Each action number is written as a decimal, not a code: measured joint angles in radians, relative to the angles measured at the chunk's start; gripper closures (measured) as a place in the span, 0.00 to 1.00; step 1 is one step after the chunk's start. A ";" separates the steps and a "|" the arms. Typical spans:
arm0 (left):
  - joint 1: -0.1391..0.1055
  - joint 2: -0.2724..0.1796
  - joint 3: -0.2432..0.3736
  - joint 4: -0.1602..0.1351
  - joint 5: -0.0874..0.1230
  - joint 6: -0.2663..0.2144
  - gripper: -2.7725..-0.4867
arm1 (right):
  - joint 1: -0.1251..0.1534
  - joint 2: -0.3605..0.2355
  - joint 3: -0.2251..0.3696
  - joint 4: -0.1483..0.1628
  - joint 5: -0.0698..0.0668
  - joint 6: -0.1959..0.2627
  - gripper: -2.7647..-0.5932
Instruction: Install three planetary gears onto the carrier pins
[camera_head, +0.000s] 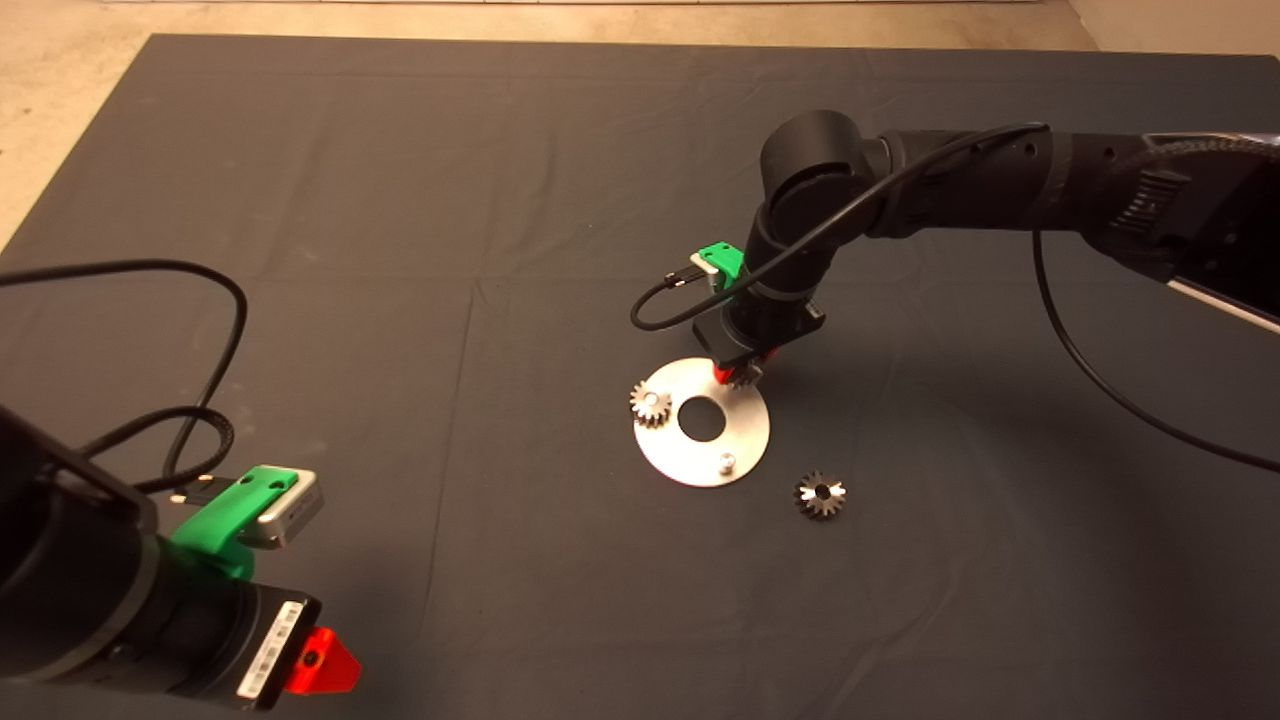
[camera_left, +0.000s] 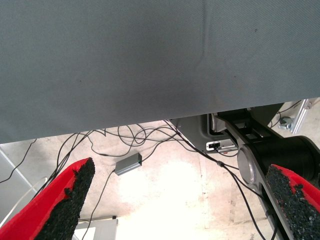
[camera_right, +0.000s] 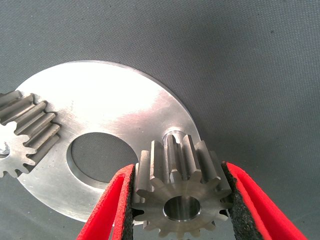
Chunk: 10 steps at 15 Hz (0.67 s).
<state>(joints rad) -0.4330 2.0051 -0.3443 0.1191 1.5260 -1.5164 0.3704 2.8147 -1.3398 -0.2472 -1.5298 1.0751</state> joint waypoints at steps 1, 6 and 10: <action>0.000 0.000 0.000 0.000 0.000 0.000 0.13 | 0.000 0.000 0.000 0.000 0.000 0.000 0.78; 0.000 0.000 0.000 0.000 0.000 0.000 0.13 | -0.003 0.000 0.000 0.000 0.000 0.000 0.78; 0.000 0.000 0.000 0.000 0.000 0.000 0.13 | -0.006 0.000 0.000 -0.002 0.004 0.000 0.78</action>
<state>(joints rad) -0.4334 2.0051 -0.3443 0.1191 1.5264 -1.5164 0.3640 2.8149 -1.3398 -0.2492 -1.5260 1.0752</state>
